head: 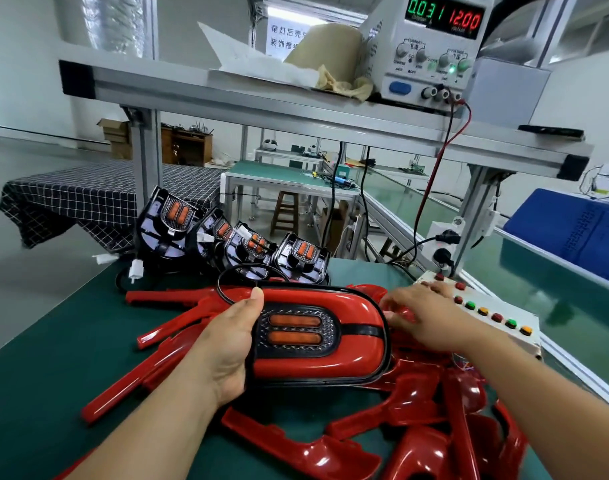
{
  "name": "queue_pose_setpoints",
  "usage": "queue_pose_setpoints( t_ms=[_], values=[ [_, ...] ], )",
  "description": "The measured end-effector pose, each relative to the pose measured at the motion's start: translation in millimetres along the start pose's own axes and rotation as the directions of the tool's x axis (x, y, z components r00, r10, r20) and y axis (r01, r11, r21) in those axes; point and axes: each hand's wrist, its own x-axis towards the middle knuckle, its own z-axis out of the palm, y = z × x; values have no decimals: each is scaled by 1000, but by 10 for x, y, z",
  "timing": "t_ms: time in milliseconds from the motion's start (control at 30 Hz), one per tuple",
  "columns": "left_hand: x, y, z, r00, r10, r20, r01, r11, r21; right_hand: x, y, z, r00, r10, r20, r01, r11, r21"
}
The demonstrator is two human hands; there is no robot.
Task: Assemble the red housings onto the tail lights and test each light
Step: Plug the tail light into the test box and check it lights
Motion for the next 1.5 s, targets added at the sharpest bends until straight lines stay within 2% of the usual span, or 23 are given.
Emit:
queue_pose_setpoints(
  t_ms=[333, 433, 533, 667, 833, 933, 1300, 1500],
  values=[
    [14, -8, -27, 1000, 16, -2, -16, 1000, -12, -48, -177, 52, 991, -132, -15, 133, 977, 167],
    [10, -12, -23, 1000, 14, 13, -14, 1000, -17, -31, -229, 78, 993, -109, -43, 114, 982, 150],
    [9, -8, -28, 999, 23, 26, -22, 999, -27, -33, -244, 51, 984, -113, -140, 146, 956, 256],
    [17, 2, -49, 998, 32, 45, -30, 998, -53, -100, -244, 5, 965, -71, -252, 149, 940, 306],
    [22, 6, -38, 996, -1, 92, 12, 993, -114, -189, -250, 31, 949, -95, -300, 203, 913, 355],
    [18, 8, -36, 994, -6, 108, 20, 992, -127, -226, -256, 40, 956, -58, -286, 177, 895, 410],
    [-9, 11, -20, 994, 8, 108, 4, 994, -113, -289, -262, 95, 972, -63, -226, 146, 915, 377],
    [-23, 82, -67, 991, 80, 108, -75, 996, -51, -254, -185, 21, 977, -56, -205, 104, 967, 232]
  ],
)
